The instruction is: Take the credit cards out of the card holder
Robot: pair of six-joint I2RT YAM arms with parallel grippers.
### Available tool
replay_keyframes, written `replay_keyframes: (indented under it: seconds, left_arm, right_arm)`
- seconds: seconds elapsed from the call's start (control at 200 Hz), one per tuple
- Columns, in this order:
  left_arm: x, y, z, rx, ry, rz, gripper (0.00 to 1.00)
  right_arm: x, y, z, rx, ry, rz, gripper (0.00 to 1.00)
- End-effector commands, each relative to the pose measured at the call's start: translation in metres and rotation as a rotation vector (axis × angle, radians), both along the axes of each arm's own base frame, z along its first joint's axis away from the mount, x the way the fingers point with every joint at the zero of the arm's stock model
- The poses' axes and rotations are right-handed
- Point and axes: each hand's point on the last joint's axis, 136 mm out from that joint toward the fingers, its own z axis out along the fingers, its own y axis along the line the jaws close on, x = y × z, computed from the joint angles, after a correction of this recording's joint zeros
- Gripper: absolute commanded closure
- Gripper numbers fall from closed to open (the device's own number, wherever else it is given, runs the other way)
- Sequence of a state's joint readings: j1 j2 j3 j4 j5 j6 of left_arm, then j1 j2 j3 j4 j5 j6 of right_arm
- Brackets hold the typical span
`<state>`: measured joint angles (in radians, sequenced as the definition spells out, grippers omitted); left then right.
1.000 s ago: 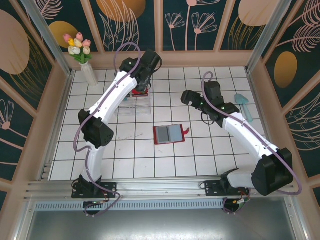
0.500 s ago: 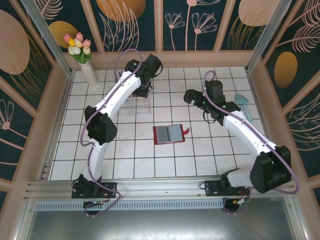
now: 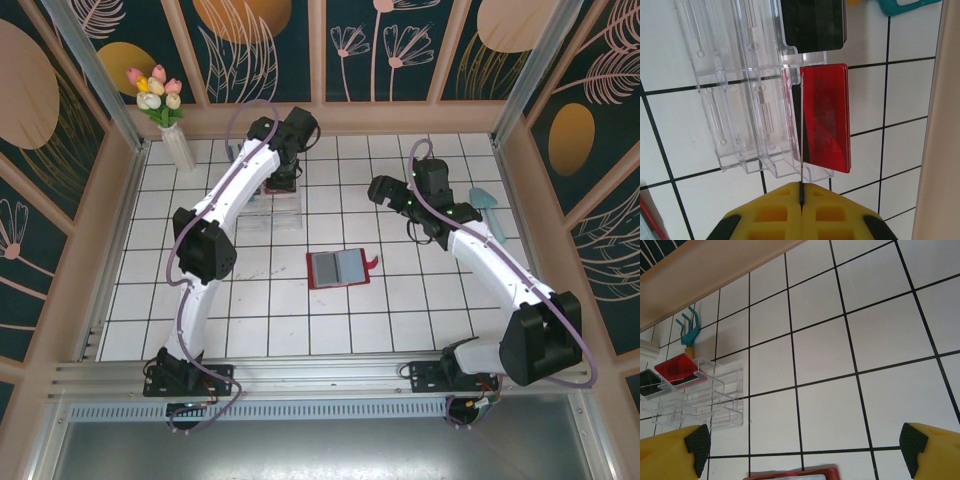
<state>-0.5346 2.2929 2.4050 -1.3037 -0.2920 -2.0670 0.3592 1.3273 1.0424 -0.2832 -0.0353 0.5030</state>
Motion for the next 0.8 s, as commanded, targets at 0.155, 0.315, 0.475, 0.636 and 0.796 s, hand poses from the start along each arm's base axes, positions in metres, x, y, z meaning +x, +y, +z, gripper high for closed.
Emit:
replay_keyframes:
  seconds: [0.155,0.315,0.475,0.636,0.796]
  left_arm:
    - [0.012,-0.006,-0.008,-0.042,-0.017,0.07,1.0]
    - [0.014,-0.004,-0.011,-0.033,-0.023,0.085,1.0]
    - [0.015,-0.001,-0.012,-0.026,-0.03,0.105,1.0]
    - [0.015,-0.001,-0.019,-0.022,-0.017,0.107,1.0]
    - [0.014,0.0,-0.025,-0.024,-0.004,0.116,1.0]
  right_arm:
    - [0.001,-0.001,-0.004,0.023,-0.002,0.009,0.01]
    - [0.001,-0.002,-0.006,0.026,0.004,0.01,0.01]
    - [0.0,-0.002,-0.007,0.031,0.01,0.014,0.01]
    - [0.0,-0.002,-0.008,0.033,0.012,0.016,0.01]
    - [0.001,-0.002,-0.01,0.035,0.018,0.013,0.01]
